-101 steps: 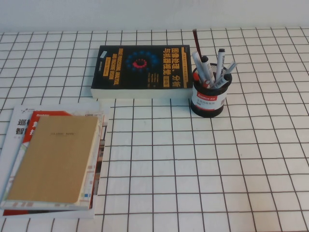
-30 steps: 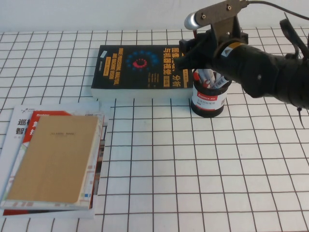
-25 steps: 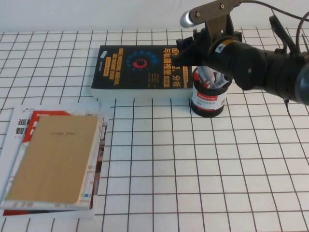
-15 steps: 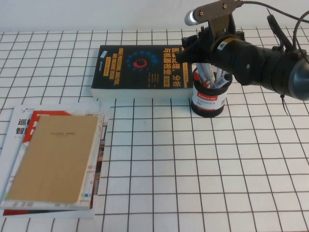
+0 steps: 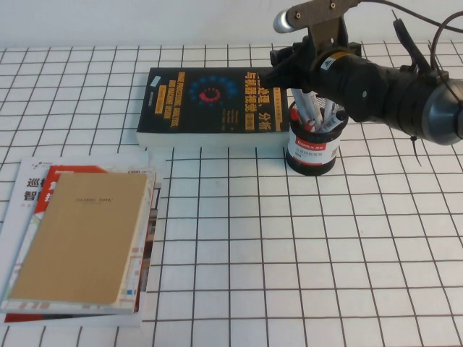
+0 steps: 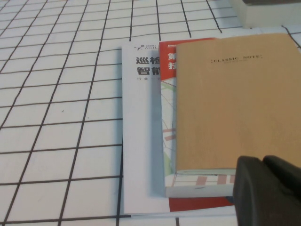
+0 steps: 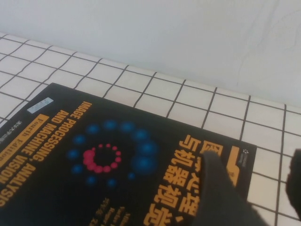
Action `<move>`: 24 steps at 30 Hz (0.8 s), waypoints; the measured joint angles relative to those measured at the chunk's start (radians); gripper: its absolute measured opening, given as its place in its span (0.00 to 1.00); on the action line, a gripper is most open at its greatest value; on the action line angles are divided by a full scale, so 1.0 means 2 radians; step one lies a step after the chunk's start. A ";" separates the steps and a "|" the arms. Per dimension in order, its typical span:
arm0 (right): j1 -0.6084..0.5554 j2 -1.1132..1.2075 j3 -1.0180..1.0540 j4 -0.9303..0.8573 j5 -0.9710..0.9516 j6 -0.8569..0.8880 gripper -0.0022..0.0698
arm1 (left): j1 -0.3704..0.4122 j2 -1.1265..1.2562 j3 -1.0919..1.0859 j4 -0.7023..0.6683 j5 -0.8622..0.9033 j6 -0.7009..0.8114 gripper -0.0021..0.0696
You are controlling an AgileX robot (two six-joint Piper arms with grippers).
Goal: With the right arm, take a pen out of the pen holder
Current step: 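Take a marker out of the pen holder and lay it on the table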
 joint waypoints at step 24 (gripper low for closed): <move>-0.005 -0.055 -0.001 0.001 0.037 0.000 0.01 | 0.000 0.000 0.000 0.000 0.000 0.000 0.02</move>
